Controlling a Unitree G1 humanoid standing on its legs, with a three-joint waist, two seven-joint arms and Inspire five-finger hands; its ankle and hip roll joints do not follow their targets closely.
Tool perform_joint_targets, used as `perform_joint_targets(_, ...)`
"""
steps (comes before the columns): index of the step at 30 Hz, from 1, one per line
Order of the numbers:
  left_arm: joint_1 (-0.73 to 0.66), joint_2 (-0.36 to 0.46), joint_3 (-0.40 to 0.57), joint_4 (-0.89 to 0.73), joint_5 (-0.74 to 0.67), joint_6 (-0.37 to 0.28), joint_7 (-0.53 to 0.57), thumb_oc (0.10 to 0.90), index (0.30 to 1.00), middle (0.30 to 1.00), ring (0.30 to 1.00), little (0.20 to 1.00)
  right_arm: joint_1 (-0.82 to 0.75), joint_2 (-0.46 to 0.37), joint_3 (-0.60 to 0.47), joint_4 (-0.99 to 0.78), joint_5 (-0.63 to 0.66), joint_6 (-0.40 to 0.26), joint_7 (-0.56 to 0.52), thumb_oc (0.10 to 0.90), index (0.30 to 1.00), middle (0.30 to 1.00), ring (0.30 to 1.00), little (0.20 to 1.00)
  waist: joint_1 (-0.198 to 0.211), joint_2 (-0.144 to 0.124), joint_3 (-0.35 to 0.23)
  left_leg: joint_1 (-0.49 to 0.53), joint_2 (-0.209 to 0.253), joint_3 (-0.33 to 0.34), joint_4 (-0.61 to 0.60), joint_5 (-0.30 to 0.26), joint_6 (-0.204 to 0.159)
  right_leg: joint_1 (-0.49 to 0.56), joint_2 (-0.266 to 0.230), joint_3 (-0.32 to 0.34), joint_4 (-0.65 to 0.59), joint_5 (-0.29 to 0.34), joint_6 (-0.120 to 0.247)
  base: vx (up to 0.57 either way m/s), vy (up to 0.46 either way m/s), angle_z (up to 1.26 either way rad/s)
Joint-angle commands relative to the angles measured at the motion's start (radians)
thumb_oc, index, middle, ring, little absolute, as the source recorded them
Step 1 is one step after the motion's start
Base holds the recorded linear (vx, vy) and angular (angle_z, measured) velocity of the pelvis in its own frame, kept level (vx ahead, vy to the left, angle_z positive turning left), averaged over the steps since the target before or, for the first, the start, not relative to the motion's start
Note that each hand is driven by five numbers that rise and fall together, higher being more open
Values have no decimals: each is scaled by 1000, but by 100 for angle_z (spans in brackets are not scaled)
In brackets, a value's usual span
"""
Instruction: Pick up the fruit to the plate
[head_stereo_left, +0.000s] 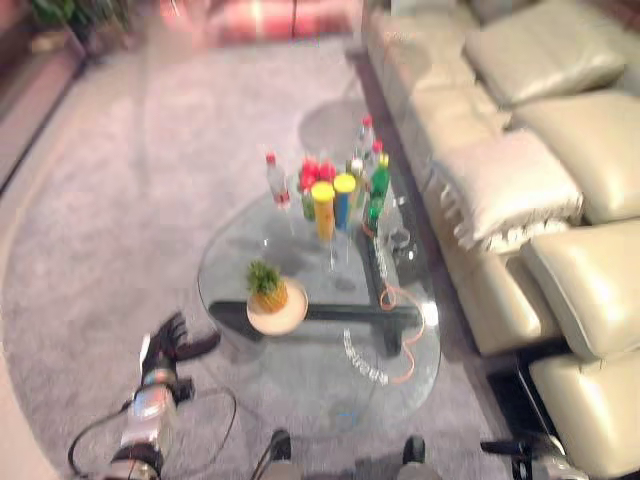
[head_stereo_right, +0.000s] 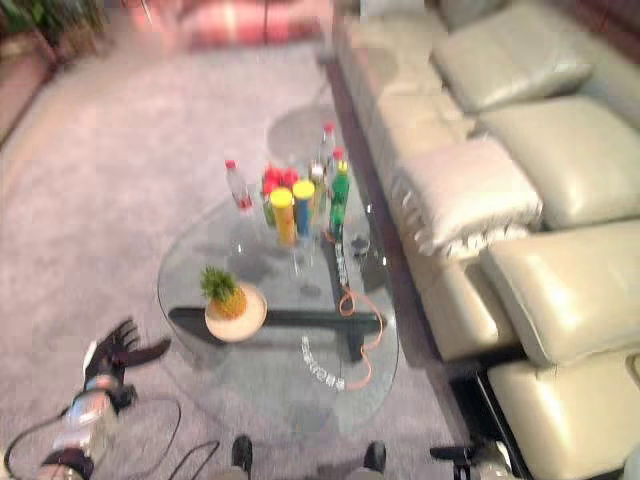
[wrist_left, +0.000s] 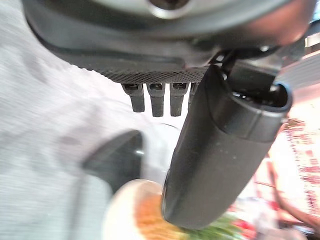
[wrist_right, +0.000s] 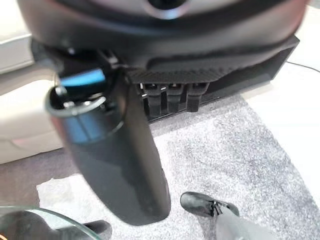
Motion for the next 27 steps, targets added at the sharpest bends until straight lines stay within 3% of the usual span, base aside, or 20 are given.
perform_joint_targets(1, -93, 29, 60, 88, 84, -12, -27, 800, 900, 900, 900, 900, -23, -15, 7, 51, -66, 8, 9, 800, 900, 900, 900, 900, 9, -6, -15, 16, 39, 27, 6, 10, -26, -2, -20, 47, 70, -39, 7, 93, 15, -1)
perform_joint_targets(3, -68, 16, 63, 142, 98, 14, -47, 800, 900, 900, 900, 900, -16, -1, 13, 58, -86, 17, 16, 800, 900, 900, 900, 900, 7, -7, -24, 31, 42, 28, 5, 6, -27, 13, -18, 45, 65, -40, 9, 60, 17, -1)
perform_joint_targets(6, -31, -15, 47, 237, 192, 120, -89, 800, 900, 900, 900, 900, -4, 29, 38, 75, -153, 22, 36, 800, 900, 900, 900, 900, 3, -7, -38, 51, 45, 29, 5, -1, -28, 36, -16, 39, 55, -39, 11, 36, 18, 1)
perform_joint_targets(10, -12, -41, 4, 277, 281, 186, -146, 800, 900, 900, 900, 900, -1, 49, 70, 71, -197, 27, 53, 800, 900, 900, 900, 900, -5, -8, -49, 60, 49, 37, 5, -9, -30, 48, -19, 29, 30, -25, 17, 0, 0, 0)
perform_joint_targets(19, -15, -120, -105, 264, 279, 231, -248, 800, 900, 900, 900, 900, -14, 81, 121, 76, -254, 46, 77, 800, 900, 900, 900, 900, -5, -4, -66, 52, 56, 52, 5, -9, -38, 48, -29, 0, 0, -4, 29, 0, 0, 0)
perform_joint_targets(27, -8, -138, -117, 284, 329, 291, -274, 800, 900, 900, 900, 900, -24, 110, 155, 61, -277, 62, 108, 800, 900, 900, 900, 900, 0, -12, -76, 56, 60, 60, 5, -15, -37, 46, -31, -9, -2, -1, 32, 0, 0, 0)
